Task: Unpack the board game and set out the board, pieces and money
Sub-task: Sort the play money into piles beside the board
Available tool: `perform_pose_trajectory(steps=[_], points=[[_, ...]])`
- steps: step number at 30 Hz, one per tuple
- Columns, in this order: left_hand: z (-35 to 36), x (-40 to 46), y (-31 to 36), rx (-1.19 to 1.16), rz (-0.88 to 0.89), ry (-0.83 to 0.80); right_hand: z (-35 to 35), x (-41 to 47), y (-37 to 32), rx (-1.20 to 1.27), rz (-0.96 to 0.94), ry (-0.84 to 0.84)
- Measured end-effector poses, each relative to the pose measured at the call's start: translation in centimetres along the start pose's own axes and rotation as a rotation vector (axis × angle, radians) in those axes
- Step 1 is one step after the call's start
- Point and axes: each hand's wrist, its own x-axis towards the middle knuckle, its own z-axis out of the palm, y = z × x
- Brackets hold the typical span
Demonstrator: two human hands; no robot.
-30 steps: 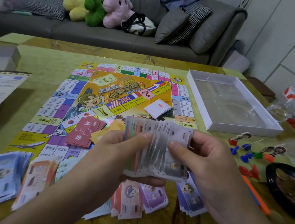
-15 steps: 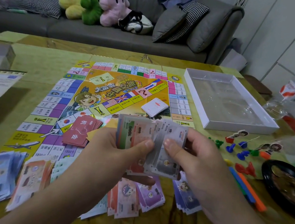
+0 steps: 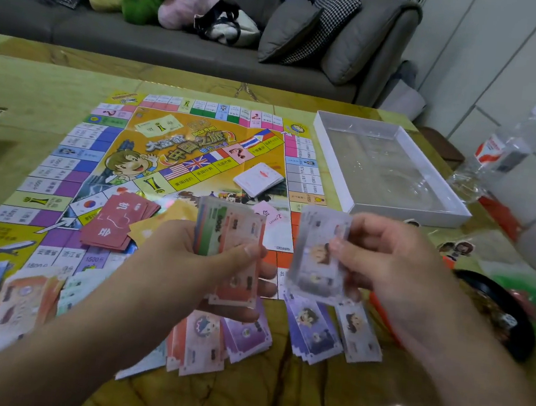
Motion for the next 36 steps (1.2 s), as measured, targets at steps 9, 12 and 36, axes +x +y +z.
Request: perform_pose_trajectory(steps=[9, 12, 36], points=[[-0.4, 0.4, 0.5, -0.099, -0.103, 0.013, -3.2, 1.2, 3.5, -0.701, 0.245, -0.076], [-0.2, 0.3, 0.7, -0.143, -0.135, -0.004, -2.2, 0.9, 3.9, -0.773, 0.246, -0.041], [-2.2, 0.0, 1.5, -0.046, -0.074, -0.112, 4.7, -0.2, -1.5, 0.066, -0.099, 0.025]])
